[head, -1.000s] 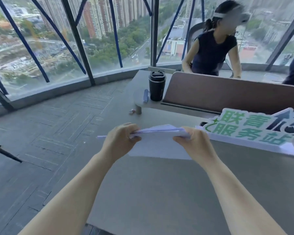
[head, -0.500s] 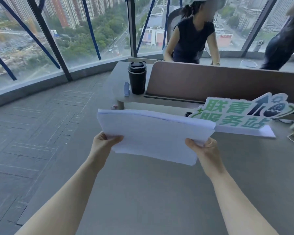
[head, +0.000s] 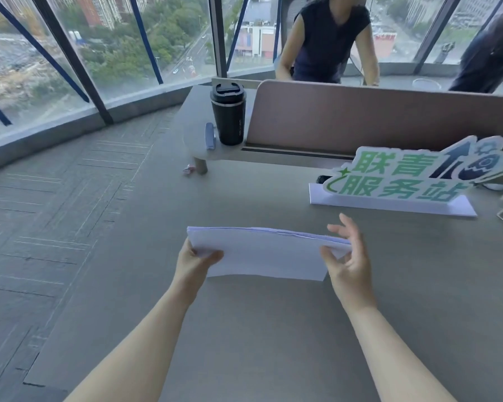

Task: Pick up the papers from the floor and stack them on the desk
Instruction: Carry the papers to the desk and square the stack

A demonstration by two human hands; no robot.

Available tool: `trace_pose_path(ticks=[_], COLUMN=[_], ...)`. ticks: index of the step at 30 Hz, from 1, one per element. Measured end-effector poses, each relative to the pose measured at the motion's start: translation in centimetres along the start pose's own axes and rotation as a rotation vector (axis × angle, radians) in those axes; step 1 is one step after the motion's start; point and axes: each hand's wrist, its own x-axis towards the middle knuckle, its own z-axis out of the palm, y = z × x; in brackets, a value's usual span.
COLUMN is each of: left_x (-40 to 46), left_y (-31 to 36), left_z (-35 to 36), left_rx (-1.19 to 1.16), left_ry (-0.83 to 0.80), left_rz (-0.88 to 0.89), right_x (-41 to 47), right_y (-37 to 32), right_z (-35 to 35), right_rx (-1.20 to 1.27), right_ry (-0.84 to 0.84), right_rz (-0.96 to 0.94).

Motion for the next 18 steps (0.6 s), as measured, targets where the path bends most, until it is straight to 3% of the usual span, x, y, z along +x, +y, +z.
trace_pose_path(ticks=[4, 7, 10, 14, 18], left_x=[0.2, 0.7, 2.0, 4.9, 9.2], left_y=[-1.6, -1.5, 0.4, 3.4, 4.0], left_z=[0.0, -0.6, -3.4, -10.9, -17.5], left_rx=[0.115, 0.150, 0.211, 0.295, 0.454], left_ry=[-0.018, 0.026, 0.088, 0.259, 0.362], left_rz=[-0.061, -0.033, 0.022, 0.027, -0.013], right_x=[-0.4, -0.5, 0.5, 2.4, 2.9], right_y=[2.7, 3.7, 1.9, -1.2, -1.3], right_z=[-0.2, 1.4, 5.0, 12.6, 21.1], right_rx=[0.054, -0.121, -0.182, -0.247, -0.209], right_ry=[-0.008, -0.107, -0.149, -0.346, -0.418], right_rz=[0.273, 0.360, 0.319, 0.218, 0.308])
